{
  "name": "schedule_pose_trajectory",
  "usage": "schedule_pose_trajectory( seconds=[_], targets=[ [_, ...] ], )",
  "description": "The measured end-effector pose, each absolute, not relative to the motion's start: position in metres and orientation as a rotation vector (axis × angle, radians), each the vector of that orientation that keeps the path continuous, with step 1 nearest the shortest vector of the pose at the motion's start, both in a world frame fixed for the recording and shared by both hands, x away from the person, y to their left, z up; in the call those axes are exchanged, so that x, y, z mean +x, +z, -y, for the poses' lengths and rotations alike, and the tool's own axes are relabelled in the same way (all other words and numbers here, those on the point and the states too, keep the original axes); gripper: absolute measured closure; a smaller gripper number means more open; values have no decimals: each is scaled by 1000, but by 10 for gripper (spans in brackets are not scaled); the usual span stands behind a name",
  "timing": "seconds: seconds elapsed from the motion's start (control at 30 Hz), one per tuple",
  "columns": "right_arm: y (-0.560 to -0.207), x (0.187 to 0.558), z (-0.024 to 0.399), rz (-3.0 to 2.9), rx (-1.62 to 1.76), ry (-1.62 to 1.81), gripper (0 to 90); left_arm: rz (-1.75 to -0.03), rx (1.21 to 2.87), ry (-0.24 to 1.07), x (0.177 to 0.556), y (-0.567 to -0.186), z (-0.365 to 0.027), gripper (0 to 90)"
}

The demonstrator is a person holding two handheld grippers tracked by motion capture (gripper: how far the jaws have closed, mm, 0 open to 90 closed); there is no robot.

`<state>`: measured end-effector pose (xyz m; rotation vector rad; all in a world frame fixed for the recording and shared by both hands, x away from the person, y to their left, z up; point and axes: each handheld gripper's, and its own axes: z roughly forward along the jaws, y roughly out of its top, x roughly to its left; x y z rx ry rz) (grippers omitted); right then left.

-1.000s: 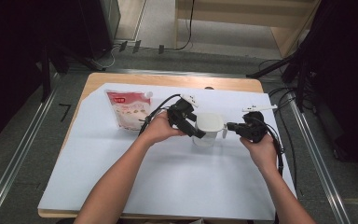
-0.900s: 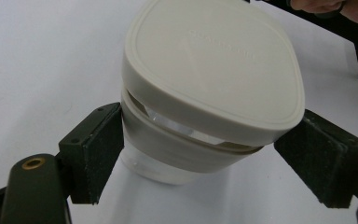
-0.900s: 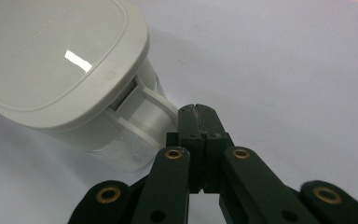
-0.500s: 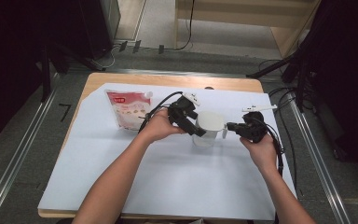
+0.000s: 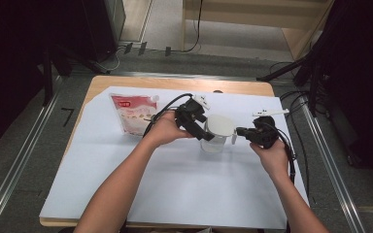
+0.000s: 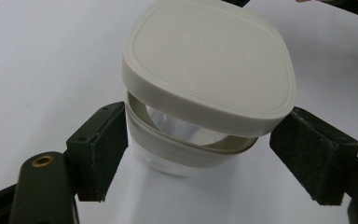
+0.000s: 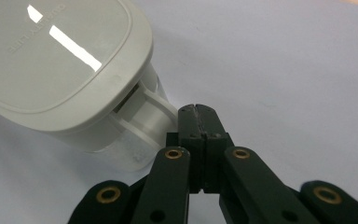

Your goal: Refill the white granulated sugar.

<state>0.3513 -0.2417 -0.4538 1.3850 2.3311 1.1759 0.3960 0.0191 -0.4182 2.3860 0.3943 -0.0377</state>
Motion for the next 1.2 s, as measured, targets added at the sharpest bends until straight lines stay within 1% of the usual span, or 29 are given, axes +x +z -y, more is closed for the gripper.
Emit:
schedule_pose_trajectory(
  seconds=[0.07,0.17,0.2,0.23,0.3,0.4,0.5,0.6,0.67,0.73,0.77,0.93,1.2],
  targets=[
    [-454,351,242,-2331,1384,1176,900,-385,2363,-30,395,-414,-20,217],
    [-454,351,242,-2331,1388,1175,900,-360,2341,-26,393,-407,-22,295],
    [-453,351,242,-2331,1390,1178,900,-334,2339,-76,393,-406,-22,352],
    [-453,351,242,-2332,1389,1181,900,-327,2338,-71,392,-406,-21,429],
    [-454,351,242,-2334,1382,1179,900,-320,2344,-89,391,-407,-20,435],
    [-453,351,242,-2338,1386,1184,900,-311,2333,-128,391,-406,-20,506],
    [-453,351,242,-2338,1392,1186,900,-271,2322,-170,389,-405,-19,647],
    [-454,351,242,-2338,1390,1188,900,-264,2306,-228,390,-404,-18,749],
    [-453,351,242,-2337,1390,1187,900,-260,2292,-241,390,-403,-17,825],
    [-453,351,243,-2339,1385,1194,900,-272,2295,-225,388,-400,-13,878],
    [-454,351,243,-2339,1382,1197,900,-284,2295,-217,388,-399,-11,891],
    [-454,351,243,-2338,1382,1200,900,-293,2259,-247,388,-394,-2,900],
    [-454,349,244,-2333,1390,1213,900,-307,2276,-242,386,-390,13,900]
  ],
)
